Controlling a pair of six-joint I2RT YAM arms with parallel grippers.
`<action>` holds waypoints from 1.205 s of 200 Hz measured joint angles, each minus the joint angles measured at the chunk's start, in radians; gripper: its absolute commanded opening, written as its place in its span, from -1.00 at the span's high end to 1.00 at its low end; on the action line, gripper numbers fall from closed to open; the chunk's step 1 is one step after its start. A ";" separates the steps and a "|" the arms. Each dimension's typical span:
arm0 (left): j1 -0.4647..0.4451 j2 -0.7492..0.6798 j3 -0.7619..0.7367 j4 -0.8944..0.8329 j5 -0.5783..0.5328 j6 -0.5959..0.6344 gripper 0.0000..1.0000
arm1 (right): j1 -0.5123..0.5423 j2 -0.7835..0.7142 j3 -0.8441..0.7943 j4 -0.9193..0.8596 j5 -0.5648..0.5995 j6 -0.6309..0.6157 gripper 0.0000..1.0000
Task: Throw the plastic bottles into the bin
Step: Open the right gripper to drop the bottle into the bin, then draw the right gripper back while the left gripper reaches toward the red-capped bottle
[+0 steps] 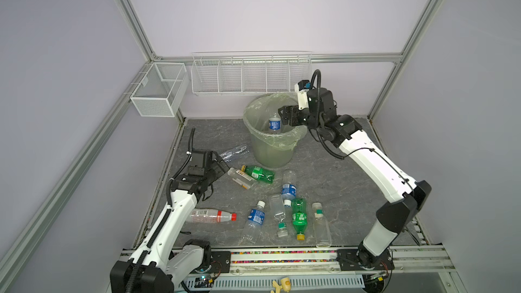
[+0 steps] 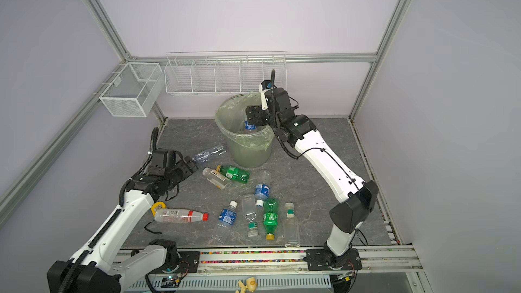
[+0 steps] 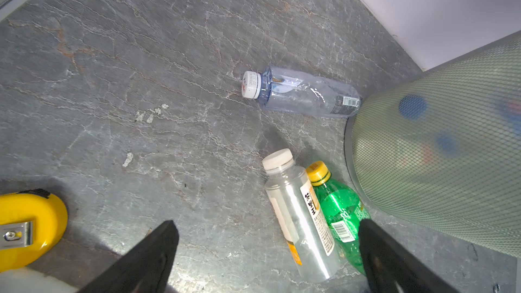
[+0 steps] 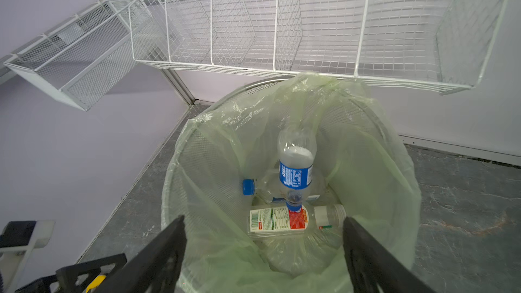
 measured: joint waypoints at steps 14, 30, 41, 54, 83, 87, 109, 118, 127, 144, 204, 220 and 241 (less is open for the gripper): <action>0.000 -0.001 0.000 -0.002 -0.002 -0.008 -0.99 | 0.000 -0.068 -0.037 0.004 0.000 -0.001 -0.75; 0.000 -0.001 0.000 -0.011 -0.005 -0.017 -0.99 | 0.000 -0.142 -0.092 0.011 0.000 -0.001 -0.76; 0.000 0.000 0.003 -0.020 -0.008 -0.023 -0.99 | 0.000 -0.182 -0.129 0.012 0.000 0.000 -0.75; 0.000 0.000 0.005 -0.027 -0.014 -0.032 -0.99 | 0.000 -0.213 -0.169 0.013 0.000 0.000 -0.76; 0.000 -0.002 0.003 -0.042 -0.026 -0.069 -0.99 | 0.000 -0.254 -0.271 0.006 0.001 0.000 -0.76; 0.000 -0.003 0.002 -0.041 -0.027 -0.077 -0.99 | 0.000 -0.260 -0.288 0.004 0.002 0.000 -0.76; 0.000 -0.016 -0.014 -0.042 -0.027 -0.123 -0.99 | 0.000 -0.301 -0.379 -0.006 0.010 0.001 -0.76; 0.000 -0.023 -0.025 -0.044 -0.029 -0.143 -0.99 | 0.000 -0.319 -0.411 -0.011 0.016 0.002 -0.76; 0.000 -0.030 -0.033 -0.049 -0.031 -0.164 -0.99 | 0.000 -0.341 -0.444 -0.014 0.024 0.005 -0.76; 0.000 -0.043 -0.048 -0.059 -0.034 -0.210 -0.99 | 0.000 -0.378 -0.496 -0.019 0.036 0.009 -0.76; 0.000 -0.065 -0.098 -0.159 -0.051 -0.409 -0.99 | -0.008 -0.473 -0.670 -0.028 0.033 0.088 -0.76; 0.000 -0.071 -0.113 -0.183 -0.051 -0.447 -0.99 | -0.008 -0.489 -0.699 -0.036 0.034 0.098 -0.76; 0.000 -0.069 -0.108 -0.236 -0.057 -0.472 -0.99 | -0.010 -0.509 -0.721 -0.040 0.034 0.110 -0.76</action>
